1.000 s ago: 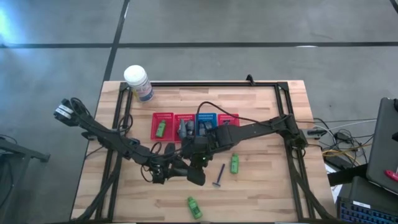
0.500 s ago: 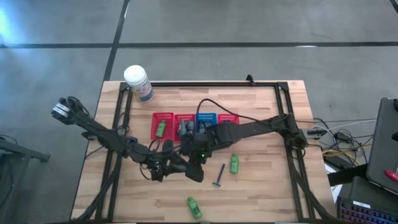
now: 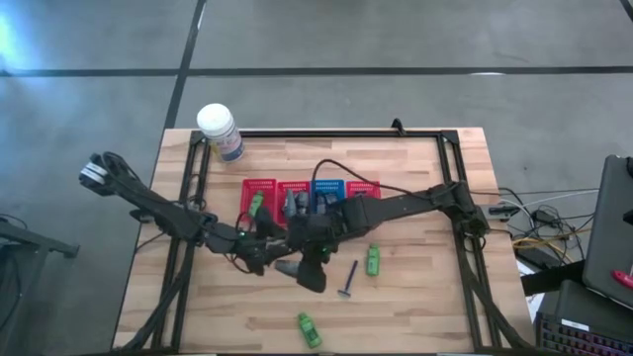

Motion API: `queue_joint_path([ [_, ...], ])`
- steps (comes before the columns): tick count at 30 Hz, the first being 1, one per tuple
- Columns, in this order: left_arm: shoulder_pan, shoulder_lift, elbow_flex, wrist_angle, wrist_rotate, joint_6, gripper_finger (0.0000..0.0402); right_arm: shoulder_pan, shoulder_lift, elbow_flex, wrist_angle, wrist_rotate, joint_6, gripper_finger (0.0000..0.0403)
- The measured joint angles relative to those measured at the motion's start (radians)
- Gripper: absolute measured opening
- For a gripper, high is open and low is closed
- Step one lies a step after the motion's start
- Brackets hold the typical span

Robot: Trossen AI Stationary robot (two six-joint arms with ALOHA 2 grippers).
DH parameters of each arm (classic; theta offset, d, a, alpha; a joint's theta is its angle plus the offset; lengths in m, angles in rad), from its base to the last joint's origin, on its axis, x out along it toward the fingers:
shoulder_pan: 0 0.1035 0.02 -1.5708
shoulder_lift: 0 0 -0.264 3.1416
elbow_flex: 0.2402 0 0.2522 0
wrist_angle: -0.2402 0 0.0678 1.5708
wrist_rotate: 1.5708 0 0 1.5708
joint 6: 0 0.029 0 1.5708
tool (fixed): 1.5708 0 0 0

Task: Pick & Place Travel size toiletries
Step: Put the gray deodorant into the middle red bin

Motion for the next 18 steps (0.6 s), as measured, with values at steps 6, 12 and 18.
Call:
queue_joint_path([
  [6,-0.009,-0.075,0.0,-0.139,0.064,-0.046,0.0223,-0.002,0.0,0.0,-0.046,-0.001,-0.008,0.0201],
  [12,-0.042,-0.12,0.0,-0.214,0.074,-0.071,0.0223,-0.009,0.0,-0.001,-0.048,0.003,-0.012,0.0201],
  [18,-0.077,-0.118,0.0,-0.191,0.074,-0.067,0.0223,-0.03,0.0,-0.001,-0.048,0.022,-0.011,0.0201],
])
